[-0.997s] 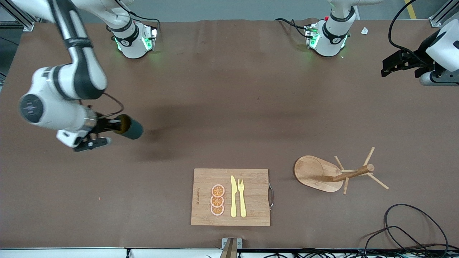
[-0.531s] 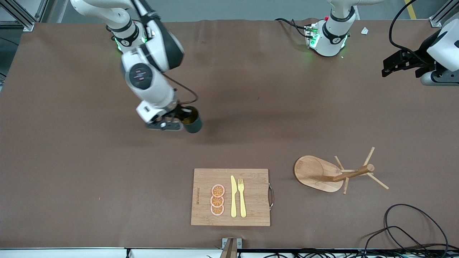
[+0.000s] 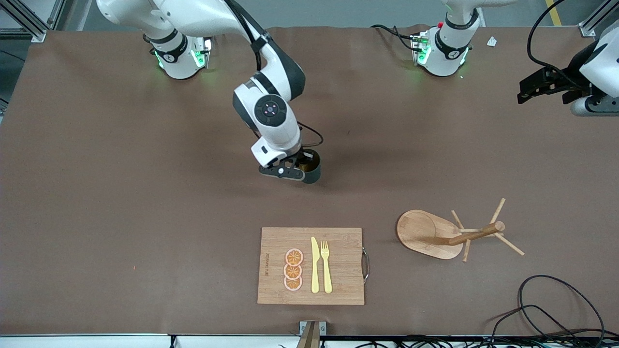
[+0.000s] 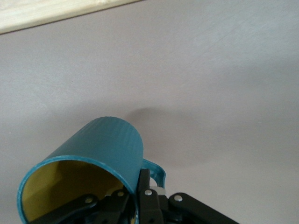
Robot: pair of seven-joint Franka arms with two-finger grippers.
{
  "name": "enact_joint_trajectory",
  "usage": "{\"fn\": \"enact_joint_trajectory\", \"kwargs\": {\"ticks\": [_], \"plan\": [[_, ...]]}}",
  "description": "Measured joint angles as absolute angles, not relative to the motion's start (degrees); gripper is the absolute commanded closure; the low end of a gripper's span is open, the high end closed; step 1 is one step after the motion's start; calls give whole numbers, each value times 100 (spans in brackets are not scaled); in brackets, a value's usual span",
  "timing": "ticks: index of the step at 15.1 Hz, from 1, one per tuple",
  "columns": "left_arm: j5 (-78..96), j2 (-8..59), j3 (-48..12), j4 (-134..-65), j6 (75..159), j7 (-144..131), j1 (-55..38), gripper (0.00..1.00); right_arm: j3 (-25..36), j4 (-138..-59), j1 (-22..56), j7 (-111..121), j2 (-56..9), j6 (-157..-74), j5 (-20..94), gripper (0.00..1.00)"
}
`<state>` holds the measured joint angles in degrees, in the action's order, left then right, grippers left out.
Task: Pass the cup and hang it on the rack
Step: 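Lift the teal mug with the right gripper toward the table middle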
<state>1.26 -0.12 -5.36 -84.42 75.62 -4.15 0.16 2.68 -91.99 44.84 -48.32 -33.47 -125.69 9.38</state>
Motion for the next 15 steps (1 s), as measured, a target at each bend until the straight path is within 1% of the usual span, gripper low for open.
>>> {"fn": "enact_joint_trajectory", "kwargs": {"ticks": [2,5,7,8,9,10,11,12,15], "plan": [[126,103,-537,-8443,7561,-419,15,0,252,-9053,4524,-4858,-3587,-12566,960,100],[126,384,-552,-8434,7654,-420,-6,0,209,-8986,4561,-4869,-3761,-12560,977,100],[126,570,-594,-8396,7775,-420,-63,0,175,-8972,4565,-4869,-3799,-12547,979,97],[126,639,-602,-8382,7802,-420,-145,0,154,-8971,4567,-4869,-3802,-12542,979,93],[126,698,-611,-8374,7842,-422,-253,0,138,-8969,4568,-4869,-3803,-12534,979,80],[126,751,-620,-8370,7903,-444,-361,0,130,-8969,4569,-4869,-3806,-12529,979,56],[126,806,-632,-8368,7976,-487,-454,0,128,-8969,4569,-4869,-3813,-12528,979,37],[126,860,-641,-8366,8033,-544,-526,0,128,-8969,4569,-4868,-3817,-12527,979,0],[126,1046,-651,-8363,8307,-737,-743,0,130,-8955,4568,-4867,-3818,-12527,979,0]]}}
